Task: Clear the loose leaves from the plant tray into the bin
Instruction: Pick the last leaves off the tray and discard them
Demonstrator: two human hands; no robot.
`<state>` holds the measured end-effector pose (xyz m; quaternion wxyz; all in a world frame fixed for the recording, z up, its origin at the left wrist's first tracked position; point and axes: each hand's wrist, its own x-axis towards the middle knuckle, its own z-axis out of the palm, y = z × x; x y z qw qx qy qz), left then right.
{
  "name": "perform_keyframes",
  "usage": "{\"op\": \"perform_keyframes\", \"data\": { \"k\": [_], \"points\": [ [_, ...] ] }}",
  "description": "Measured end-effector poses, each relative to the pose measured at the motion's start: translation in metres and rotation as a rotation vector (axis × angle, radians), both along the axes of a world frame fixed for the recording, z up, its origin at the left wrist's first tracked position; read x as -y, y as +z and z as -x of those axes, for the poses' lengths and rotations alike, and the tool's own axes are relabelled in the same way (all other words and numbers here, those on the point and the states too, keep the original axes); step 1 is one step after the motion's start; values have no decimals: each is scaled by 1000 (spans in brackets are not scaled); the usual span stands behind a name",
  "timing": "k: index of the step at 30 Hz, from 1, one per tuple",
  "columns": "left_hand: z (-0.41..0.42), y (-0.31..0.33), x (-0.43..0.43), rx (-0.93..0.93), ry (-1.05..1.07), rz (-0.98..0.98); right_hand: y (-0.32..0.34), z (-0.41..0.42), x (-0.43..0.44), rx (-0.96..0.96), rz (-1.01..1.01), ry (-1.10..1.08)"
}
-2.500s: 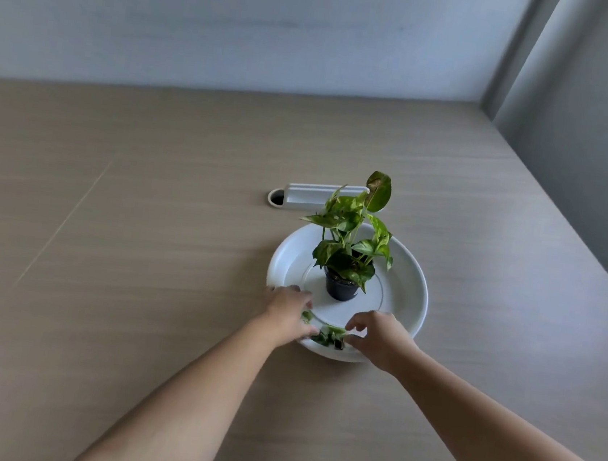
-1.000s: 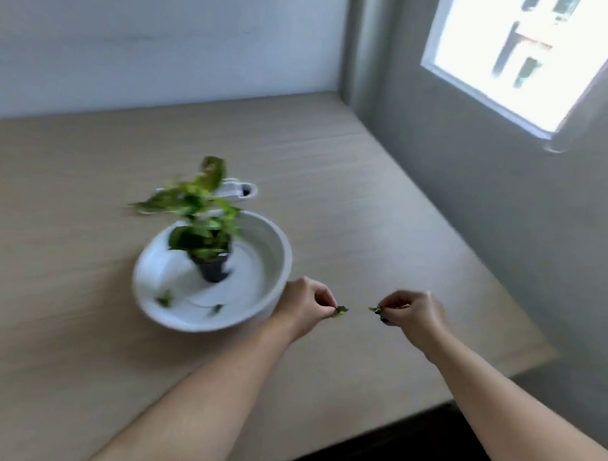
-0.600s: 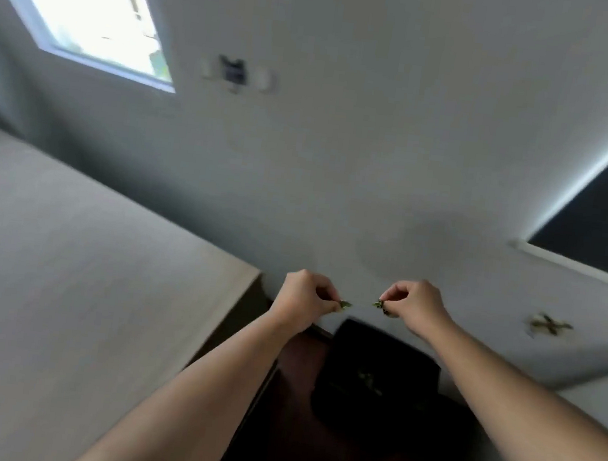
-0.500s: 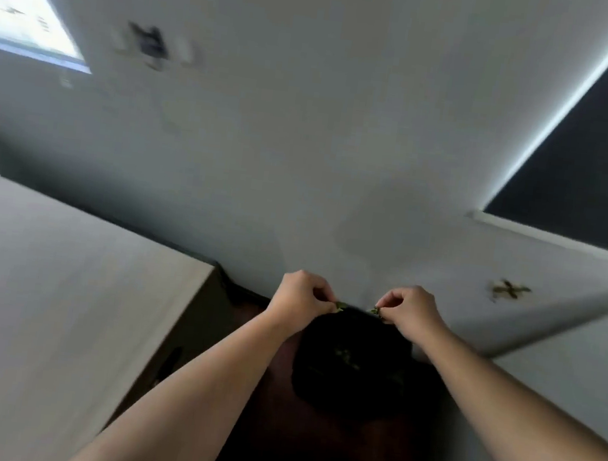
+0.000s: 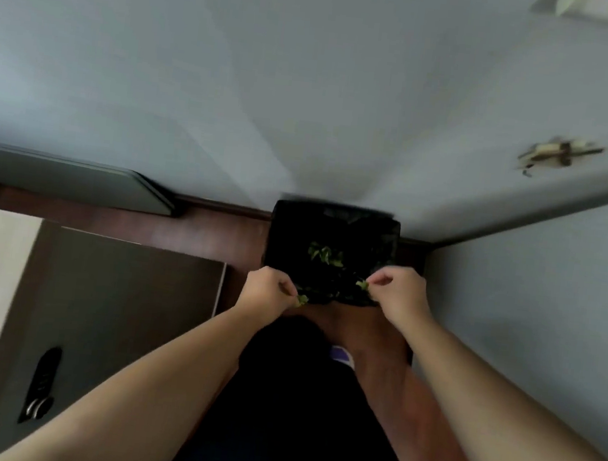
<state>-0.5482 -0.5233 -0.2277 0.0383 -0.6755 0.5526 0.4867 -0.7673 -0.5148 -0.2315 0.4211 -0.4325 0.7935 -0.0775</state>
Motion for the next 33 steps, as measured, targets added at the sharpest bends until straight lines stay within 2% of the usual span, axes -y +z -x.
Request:
{"op": "perform_keyframes", "data": {
  "k": [4,6,9,14,19,24,29,33],
  "points": [
    [14,-1,28,-18,94,66,-9,-4,24,127,15,-98],
    [18,3,38,-30,34,52,-4,-1,28,172,-8,-91],
    [19,14,44,10,-90,24,9,10,28,171,-25,-90],
    [10,44,34,14,-53,27,48,17,26,129,30,-56],
    [-13,97,17,81,73,167,94,-7,47,121,135,118],
    [-64,169,-27,121,270,331,170,-80,57,168,231,367],
    [-148,232,-100,220,581,486,226,-196,36,219,340,715],
    [-220,264,-201,321,885,520,259,-298,-26,275,364,1037]
  ]
}}
